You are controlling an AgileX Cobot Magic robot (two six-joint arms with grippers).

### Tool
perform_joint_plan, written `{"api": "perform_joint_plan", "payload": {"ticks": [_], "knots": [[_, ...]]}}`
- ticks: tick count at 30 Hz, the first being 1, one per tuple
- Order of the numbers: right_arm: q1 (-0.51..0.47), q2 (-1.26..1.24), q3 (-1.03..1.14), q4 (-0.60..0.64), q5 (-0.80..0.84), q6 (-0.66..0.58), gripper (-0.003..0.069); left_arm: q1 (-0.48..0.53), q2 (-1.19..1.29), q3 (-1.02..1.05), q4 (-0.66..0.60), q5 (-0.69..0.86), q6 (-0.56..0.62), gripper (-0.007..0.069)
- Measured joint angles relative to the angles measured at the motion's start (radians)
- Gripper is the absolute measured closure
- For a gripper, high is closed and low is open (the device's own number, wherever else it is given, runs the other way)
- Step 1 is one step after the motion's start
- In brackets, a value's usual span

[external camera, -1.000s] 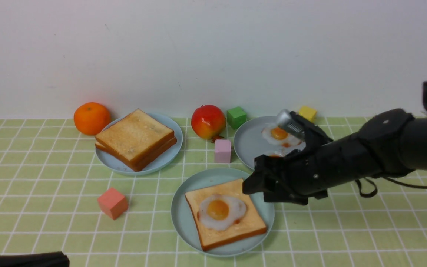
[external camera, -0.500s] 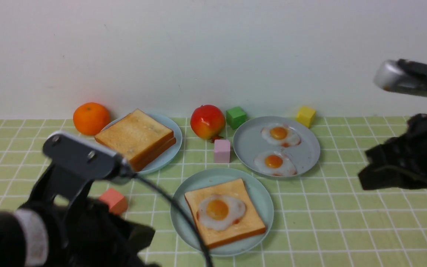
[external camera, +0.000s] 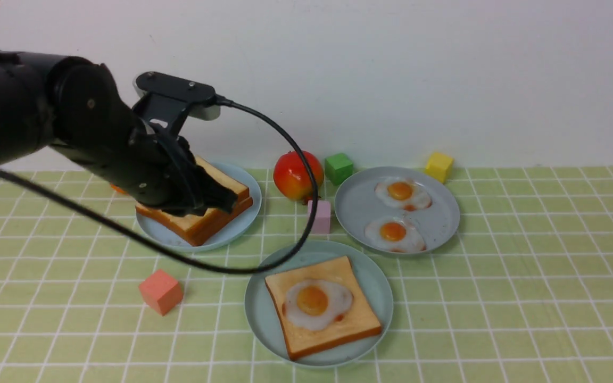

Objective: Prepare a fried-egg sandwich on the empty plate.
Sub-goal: Use the left arm to grab a slice of bread

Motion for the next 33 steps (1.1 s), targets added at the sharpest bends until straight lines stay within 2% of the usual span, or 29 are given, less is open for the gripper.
{"api": "perform_joint_plan", "payload": {"ticks": [2, 6, 8, 9, 10, 13, 14, 16, 18, 23, 26, 29, 31, 32, 33], "knots": [[0.000, -0.024, 0.015, 0.000, -0.007, 0.000, 0.0650, 0.023, 0.067, -0.051, 0.004, 0.000, 0.011, 0.0638], [0.000, -0.037, 0.025, 0.000, -0.019, 0.001, 0.0647, 0.032, 0.174, -0.125, 0.059, -0.009, 0.059, 0.0581], [0.000, -0.037, 0.025, -0.001, -0.023, 0.001, 0.0645, 0.032, 0.207, -0.140, 0.078, -0.038, 0.083, 0.0521], [0.000, -0.037, 0.025, -0.001, -0.027, 0.001, 0.0644, 0.032, 0.226, -0.145, 0.089, -0.069, 0.100, 0.0444], [0.000, -0.037, 0.025, -0.001, -0.027, 0.001, 0.0644, 0.032, 0.231, -0.145, 0.096, -0.076, 0.103, 0.0435], [0.000, -0.037, 0.025, -0.001, -0.039, 0.002, 0.0643, 0.032, 0.265, -0.150, 0.139, -0.125, 0.112, 0.0266], [0.000, -0.037, 0.025, -0.001, -0.041, 0.002, 0.0643, 0.032, 0.267, -0.151, 0.141, -0.126, 0.113, 0.0266], [0.000, -0.037, 0.025, -0.001, -0.044, 0.002, 0.0643, 0.032, 0.297, -0.150, 0.170, -0.146, 0.114, 0.0186], [0.000, -0.037, 0.025, 0.001, -0.044, 0.002, 0.0643, 0.032, 0.323, -0.150, 0.182, -0.150, 0.114, 0.0164], [0.000, -0.037, 0.025, 0.025, -0.044, 0.003, 0.0641, 0.032, 0.369, -0.151, 0.200, -0.164, 0.114, 0.0159], [0.000, -0.037, 0.025, 0.035, -0.044, 0.003, 0.0640, 0.032, 0.373, -0.154, 0.211, -0.166, 0.114, 0.0189], [0.000, -0.037, 0.025, 0.045, -0.044, 0.003, 0.0637, 0.032, 0.379, -0.159, 0.220, -0.166, 0.114, 0.0258], [0.000, -0.037, 0.025, 0.047, -0.044, 0.003, 0.0637, 0.032, 0.379, -0.161, 0.227, -0.166, 0.114, 0.0335], [0.000, -0.037, 0.025, 0.047, -0.044, 0.003, 0.0637, 0.033, 0.379, -0.161, 0.227, -0.166, 0.114, 0.0343], [0.000, -0.037, 0.025, 0.047, -0.044, 0.003, 0.0637, 0.033, 0.379, -0.162, 0.227, -0.165, 0.114, 0.0409]]}}
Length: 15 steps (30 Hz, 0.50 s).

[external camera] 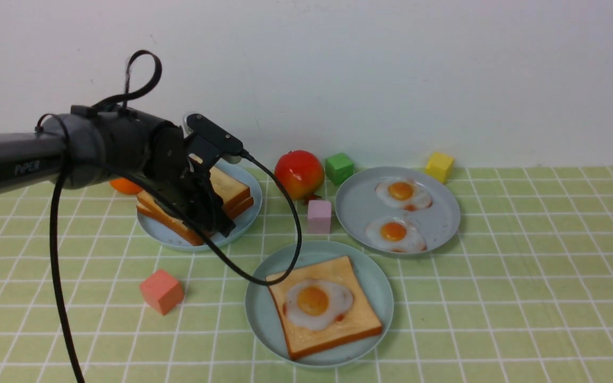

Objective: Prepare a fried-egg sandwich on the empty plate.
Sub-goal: Use the left arm to grab a slice of bread

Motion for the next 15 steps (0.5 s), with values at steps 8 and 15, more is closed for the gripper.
{"api": "perform_joint_plan", "payload": {"ticks": [8, 15], "knots": [[0.000, 0.000, 0.000, 0.023, 0.027, 0.000, 0.0634, 0.000, -0.007, 0.000, 0.022, 0.004, 0.002, 0.0561], [0.000, 0.000, 0.000, 0.025, 0.035, 0.000, 0.0631, -0.006, -0.101, 0.010, 0.043, 0.046, 0.000, 0.0570]]}}
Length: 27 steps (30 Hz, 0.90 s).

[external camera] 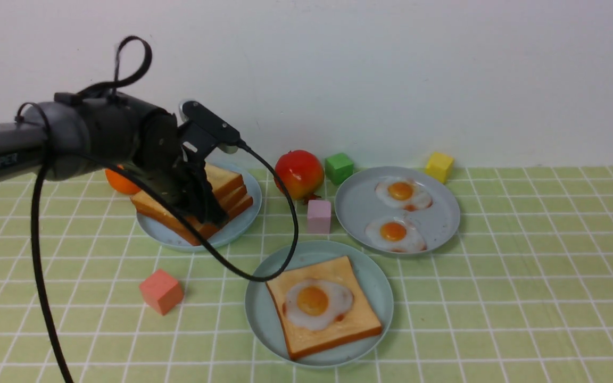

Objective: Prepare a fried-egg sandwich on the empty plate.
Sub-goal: Use the left arm to grab a slice of bread, then use the left arm to place a slice of bread on the fried egg in the middle

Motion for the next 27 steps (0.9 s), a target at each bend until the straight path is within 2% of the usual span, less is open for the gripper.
{"api": "perform_joint_plan", "payload": {"ticks": [5, 10, 11, 12, 15, 18, 27], "knots": [[0.000, 0.000, 0.000, -0.032, 0.007, 0.000, 0.0629, -0.077, -0.148, 0.009, -0.013, 0.059, -0.010, 0.0575], [0.000, -0.024, 0.000, -0.089, 0.043, 0.000, 0.0624, -0.264, -0.248, 0.100, -0.026, 0.091, -0.007, 0.0580], [0.000, -0.026, 0.000, -0.089, 0.045, 0.000, 0.0624, -0.264, -0.248, 0.105, -0.026, 0.093, -0.007, 0.0580], [0.000, -0.051, 0.000, -0.109, 0.055, 0.000, 0.0623, -0.326, -0.252, 0.147, -0.031, 0.096, -0.004, 0.0580], [0.000, -0.114, 0.000, -0.140, 0.068, 0.000, 0.0622, -0.406, -0.240, 0.215, -0.030, 0.095, 0.000, 0.0580], [0.000, -0.173, 0.000, -0.151, 0.074, 0.000, 0.0621, -0.435, -0.218, 0.238, -0.024, 0.074, 0.000, 0.0580], [0.000, -0.229, 0.000, -0.151, 0.103, 0.000, 0.0616, -0.436, -0.180, 0.240, -0.037, 0.013, 0.014, 0.0586]]}}
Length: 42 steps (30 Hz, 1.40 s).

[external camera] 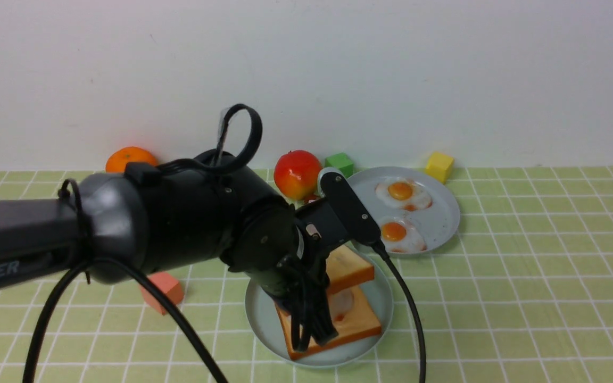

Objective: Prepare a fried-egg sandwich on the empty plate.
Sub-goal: Use the left arm to place a slice of bread on the fried egg in the middle

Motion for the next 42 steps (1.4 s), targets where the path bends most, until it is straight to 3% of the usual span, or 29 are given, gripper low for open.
{"api": "perform_joint_plan", "payload": {"ticks": [11, 33, 39, 42], "knots": [[0.000, 0.000, 0.000, -0.007, 0.000, 0.000, 0.0616, 0.000, 0.005, 0.000, -0.113, 0.005, 0.184, 0.0586], [0.000, 0.000, 0.000, -0.007, 0.000, 0.003, 0.0596, 0.000, 0.063, 0.000, -0.128, 0.030, 0.192, 0.0583], [0.000, 0.000, 0.000, -0.007, 0.000, 0.003, 0.0592, 0.000, 0.063, 0.000, -0.131, 0.036, 0.192, 0.0496], [0.000, 0.000, 0.000, -0.007, 0.000, 0.003, 0.0592, 0.000, 0.063, 0.000, -0.131, 0.039, 0.192, 0.0386]]}}
